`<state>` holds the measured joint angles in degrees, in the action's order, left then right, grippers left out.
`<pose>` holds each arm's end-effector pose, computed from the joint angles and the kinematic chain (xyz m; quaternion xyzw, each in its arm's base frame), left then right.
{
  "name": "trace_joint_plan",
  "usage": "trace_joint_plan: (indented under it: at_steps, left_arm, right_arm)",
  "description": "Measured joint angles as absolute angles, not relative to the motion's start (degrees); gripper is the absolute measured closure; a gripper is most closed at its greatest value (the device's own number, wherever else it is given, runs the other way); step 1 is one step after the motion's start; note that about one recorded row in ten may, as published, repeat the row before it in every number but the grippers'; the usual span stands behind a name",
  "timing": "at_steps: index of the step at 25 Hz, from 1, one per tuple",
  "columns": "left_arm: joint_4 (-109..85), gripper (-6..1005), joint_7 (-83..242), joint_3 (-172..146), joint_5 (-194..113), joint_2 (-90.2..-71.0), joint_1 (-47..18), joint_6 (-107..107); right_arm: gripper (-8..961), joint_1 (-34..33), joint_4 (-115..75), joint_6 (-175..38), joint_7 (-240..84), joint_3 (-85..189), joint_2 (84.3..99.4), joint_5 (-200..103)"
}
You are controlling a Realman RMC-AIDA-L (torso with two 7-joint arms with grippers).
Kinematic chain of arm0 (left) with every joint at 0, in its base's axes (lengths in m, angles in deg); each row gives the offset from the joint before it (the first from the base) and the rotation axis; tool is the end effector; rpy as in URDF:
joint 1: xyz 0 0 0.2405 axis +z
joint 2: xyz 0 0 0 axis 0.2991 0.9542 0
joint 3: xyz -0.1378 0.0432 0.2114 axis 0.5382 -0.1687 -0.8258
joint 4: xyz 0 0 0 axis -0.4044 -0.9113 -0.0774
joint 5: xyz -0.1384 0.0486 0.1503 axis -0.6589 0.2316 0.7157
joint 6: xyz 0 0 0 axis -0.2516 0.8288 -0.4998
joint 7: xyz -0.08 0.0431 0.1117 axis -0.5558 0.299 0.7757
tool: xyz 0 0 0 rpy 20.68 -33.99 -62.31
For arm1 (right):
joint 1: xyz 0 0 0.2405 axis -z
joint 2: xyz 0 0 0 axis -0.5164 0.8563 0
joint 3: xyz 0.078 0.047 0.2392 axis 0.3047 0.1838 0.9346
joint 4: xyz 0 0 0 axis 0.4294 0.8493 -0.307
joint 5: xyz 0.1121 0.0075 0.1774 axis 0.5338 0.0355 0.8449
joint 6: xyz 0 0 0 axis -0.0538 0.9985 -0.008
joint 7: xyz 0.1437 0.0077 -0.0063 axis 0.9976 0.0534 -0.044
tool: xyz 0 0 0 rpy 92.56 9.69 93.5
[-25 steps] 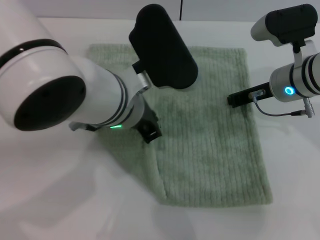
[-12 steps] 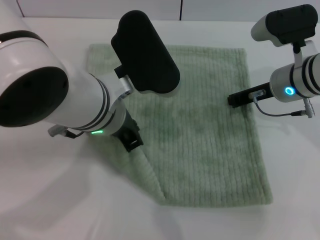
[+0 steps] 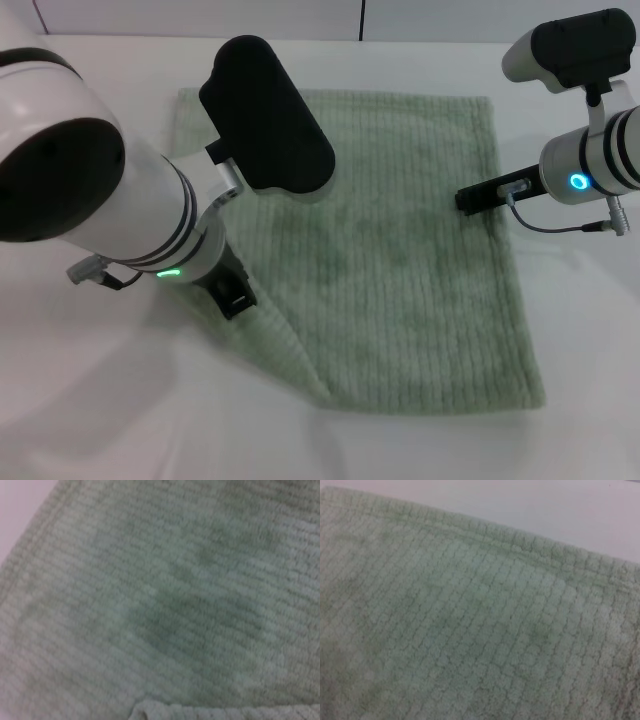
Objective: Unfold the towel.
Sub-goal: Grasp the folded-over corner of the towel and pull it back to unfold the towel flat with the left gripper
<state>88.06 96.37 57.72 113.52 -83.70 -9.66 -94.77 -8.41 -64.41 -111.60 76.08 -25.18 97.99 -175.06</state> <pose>-0.1404 0.2957 -0.0448 -0.9130 -0.1551 0.2783 0.2546 0.2240 0.4044 -0.0602 -0.8507 0.4455 -0.0583 0.2728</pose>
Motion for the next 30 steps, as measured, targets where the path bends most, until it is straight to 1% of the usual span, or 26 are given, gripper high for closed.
trace_joint_plan:
  at_steps: [30]
  left_arm:
    - [85.48,902,95.65,61.18,113.52,-83.63,-10.26,-101.26]
  right_arm:
    - [955,-8.55,-64.42,-112.03,76.13,-25.18,97.98,-175.05]
